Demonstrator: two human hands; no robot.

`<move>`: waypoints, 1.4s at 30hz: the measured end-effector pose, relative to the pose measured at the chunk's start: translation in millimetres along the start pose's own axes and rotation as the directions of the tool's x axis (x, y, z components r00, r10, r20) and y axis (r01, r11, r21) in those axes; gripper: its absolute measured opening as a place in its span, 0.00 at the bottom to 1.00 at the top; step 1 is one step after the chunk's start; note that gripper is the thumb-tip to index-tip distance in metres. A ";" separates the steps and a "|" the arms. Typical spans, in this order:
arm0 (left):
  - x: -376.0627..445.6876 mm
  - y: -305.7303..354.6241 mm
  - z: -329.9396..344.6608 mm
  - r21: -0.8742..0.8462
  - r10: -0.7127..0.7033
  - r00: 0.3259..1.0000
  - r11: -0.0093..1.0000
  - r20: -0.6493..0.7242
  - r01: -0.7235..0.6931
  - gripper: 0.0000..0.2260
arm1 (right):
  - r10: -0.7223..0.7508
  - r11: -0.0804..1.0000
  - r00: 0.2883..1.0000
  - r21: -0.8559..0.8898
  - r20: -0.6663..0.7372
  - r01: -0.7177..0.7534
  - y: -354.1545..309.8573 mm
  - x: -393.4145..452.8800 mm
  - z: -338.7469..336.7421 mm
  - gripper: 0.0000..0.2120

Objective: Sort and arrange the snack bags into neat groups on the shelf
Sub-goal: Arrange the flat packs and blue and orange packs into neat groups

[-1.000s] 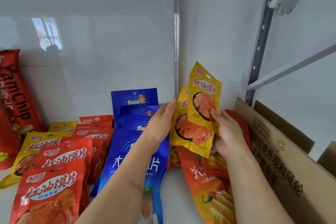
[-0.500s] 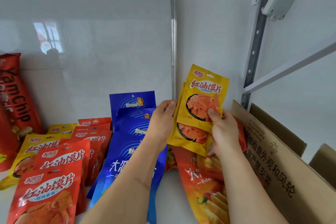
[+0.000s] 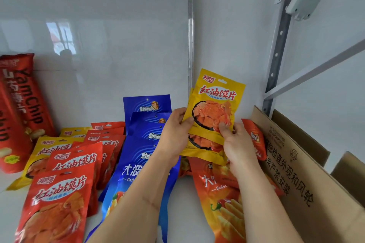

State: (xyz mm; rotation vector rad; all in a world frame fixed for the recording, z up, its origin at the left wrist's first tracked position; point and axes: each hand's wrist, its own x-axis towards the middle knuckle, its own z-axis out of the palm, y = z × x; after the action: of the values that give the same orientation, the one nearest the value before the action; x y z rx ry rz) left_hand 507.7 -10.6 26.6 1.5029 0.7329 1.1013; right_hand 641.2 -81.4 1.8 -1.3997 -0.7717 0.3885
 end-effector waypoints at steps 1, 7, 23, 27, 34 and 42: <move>-0.2 -0.4 -2.7 -0.004 -0.019 1.000 1.000 -0.005 0.019 0.08 | 0.018 0.999 1.000 0.043 0.013 -0.018 1.9 -2.5 0.9 0.08; 2.5 12.3 -11.7 0.110 -0.092 0.996 0.989 -0.020 0.094 0.13 | 0.076 0.979 0.993 0.181 0.085 -0.091 8.4 -11.4 -3.6 0.04; -13.5 19.5 -93.6 0.970 0.631 0.775 0.208 -0.032 -0.129 0.12 | -0.013 0.987 0.986 0.158 0.169 -0.014 -2.2 -49.6 12.9 0.06; -26.8 17.9 -123.6 0.989 0.674 0.736 0.059 0.061 -0.136 0.07 | -0.025 0.992 0.985 0.124 0.172 0.004 -3.1 -68.1 38.7 0.05; -46.5 12.1 -211.4 0.990 0.702 0.705 0.004 0.099 -0.142 0.11 | -0.031 0.997 0.977 0.074 0.213 0.015 -14.3 -113.0 103.9 0.04; -62.5 5.2 -360.8 0.984 0.695 0.719 0.124 0.005 -0.127 0.09 | -0.018 0.996 0.982 -0.077 0.187 0.033 -31.2 -191.0 231.6 0.02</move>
State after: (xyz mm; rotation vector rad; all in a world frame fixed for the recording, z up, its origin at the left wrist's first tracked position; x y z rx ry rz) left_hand 152.1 75.5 11.9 2.7099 1.5938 1.6374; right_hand 342.4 -44.4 -19.4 -1.4407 -0.9661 0.4775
